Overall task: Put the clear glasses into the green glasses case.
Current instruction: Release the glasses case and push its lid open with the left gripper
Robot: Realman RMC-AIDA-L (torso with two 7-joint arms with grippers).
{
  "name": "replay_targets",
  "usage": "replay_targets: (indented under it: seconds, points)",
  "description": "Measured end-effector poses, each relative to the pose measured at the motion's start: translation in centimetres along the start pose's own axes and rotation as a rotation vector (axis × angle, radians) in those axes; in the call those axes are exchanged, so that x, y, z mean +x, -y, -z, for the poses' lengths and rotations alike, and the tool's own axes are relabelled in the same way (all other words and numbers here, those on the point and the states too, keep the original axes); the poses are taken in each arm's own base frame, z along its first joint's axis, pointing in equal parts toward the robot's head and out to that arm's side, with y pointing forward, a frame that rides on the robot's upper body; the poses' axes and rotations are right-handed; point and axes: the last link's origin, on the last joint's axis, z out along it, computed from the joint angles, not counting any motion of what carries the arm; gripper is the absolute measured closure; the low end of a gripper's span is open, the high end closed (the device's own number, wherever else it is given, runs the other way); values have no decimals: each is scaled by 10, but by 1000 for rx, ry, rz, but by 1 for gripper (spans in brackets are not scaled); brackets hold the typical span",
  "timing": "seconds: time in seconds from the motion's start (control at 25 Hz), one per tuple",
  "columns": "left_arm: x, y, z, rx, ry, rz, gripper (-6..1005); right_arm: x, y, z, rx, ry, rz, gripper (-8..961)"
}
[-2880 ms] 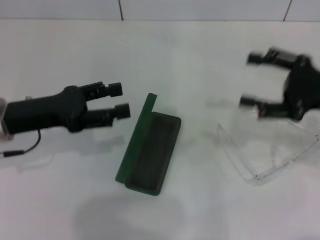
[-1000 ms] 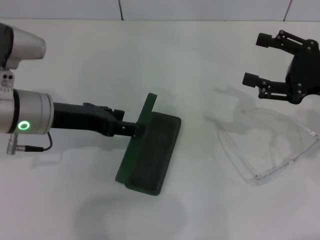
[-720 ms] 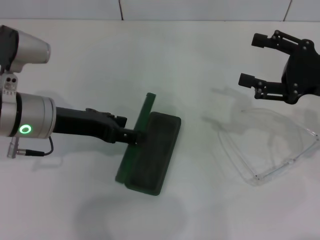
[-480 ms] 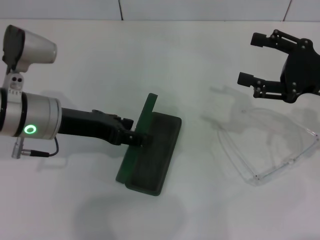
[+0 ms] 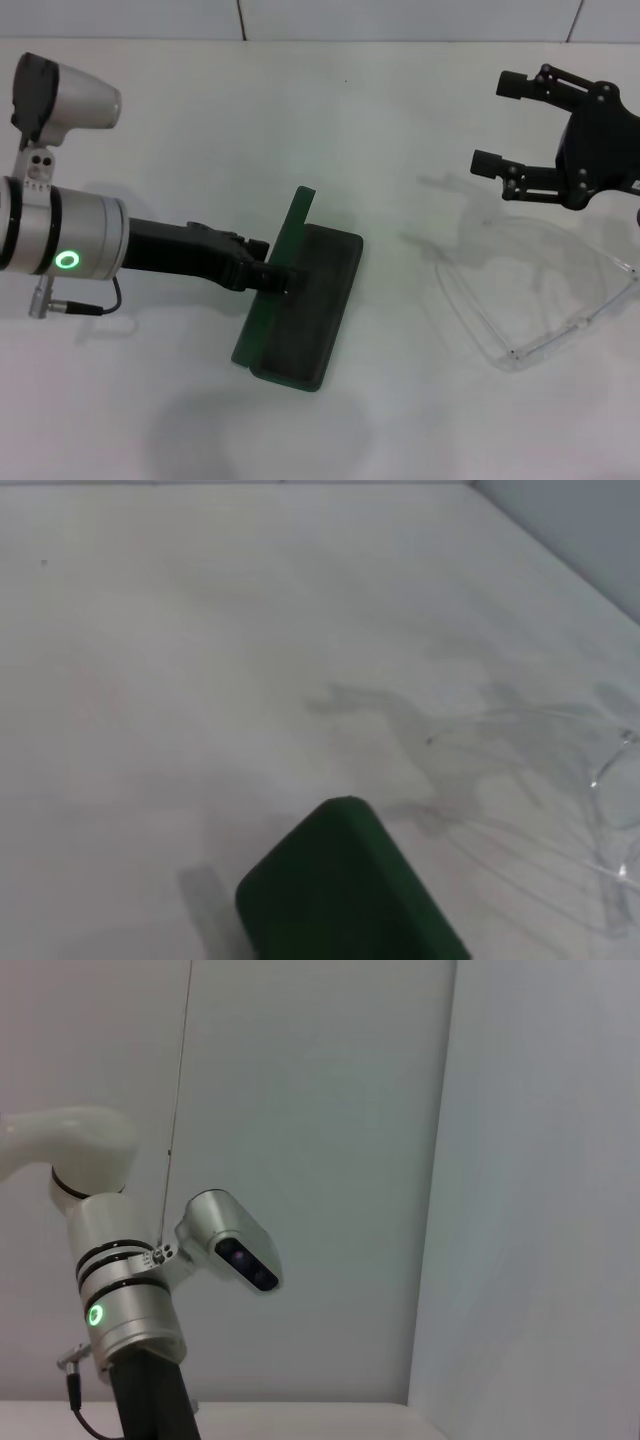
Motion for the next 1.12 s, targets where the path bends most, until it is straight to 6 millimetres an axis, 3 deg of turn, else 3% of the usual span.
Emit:
replay_targets:
  seconds: [0.64, 1.12]
  points:
    - [3, 6, -1, 42, 0, 49, 293, 1, -2, 2, -4, -5, 18, 97]
    - [7, 9, 2, 67, 20, -23, 722, 2, -7, 3, -46, -17, 24, 97]
